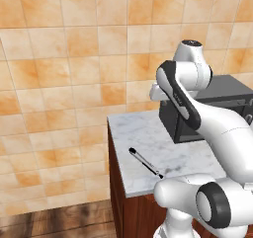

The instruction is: Pick up the tongs from the counter and place them near the plate next to the oven.

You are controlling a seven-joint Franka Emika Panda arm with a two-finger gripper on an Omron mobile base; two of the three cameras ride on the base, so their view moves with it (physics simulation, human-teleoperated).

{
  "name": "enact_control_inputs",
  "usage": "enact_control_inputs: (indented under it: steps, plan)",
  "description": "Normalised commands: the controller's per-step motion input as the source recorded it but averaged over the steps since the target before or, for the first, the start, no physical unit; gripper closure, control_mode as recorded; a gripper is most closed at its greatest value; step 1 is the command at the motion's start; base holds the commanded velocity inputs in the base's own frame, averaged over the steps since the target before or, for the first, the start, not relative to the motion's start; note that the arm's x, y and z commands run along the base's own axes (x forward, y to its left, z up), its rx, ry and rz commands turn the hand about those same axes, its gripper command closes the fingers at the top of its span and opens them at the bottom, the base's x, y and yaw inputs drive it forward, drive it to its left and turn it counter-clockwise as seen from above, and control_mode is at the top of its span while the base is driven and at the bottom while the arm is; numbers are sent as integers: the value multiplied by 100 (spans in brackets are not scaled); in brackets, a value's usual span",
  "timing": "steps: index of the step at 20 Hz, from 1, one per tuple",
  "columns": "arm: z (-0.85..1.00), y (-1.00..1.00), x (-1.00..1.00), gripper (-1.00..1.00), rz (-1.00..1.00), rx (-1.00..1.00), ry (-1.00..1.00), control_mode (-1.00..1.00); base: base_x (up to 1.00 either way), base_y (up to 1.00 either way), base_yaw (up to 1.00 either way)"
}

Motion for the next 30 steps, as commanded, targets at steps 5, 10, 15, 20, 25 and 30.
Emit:
enact_control_inputs:
  steps: [5,10,15,20,25,30]
  plan:
    - [-11,1,-3,-100,0,0,8,-100,0,0,0]
    - [-77,30,-30,-100,0,-10,8,-100,0,0,0]
    - [-83,14,-3,-100,0,-15,6,-100,0,0,0]
    - [-77,20,-32,-100,0,-4,0,-100,0,0,0]
    - [-53,20,-28,-100,0,-3,0,-100,0,0,0]
    - [-37,12,-13,-100,2,-3,0,-100,0,0,0]
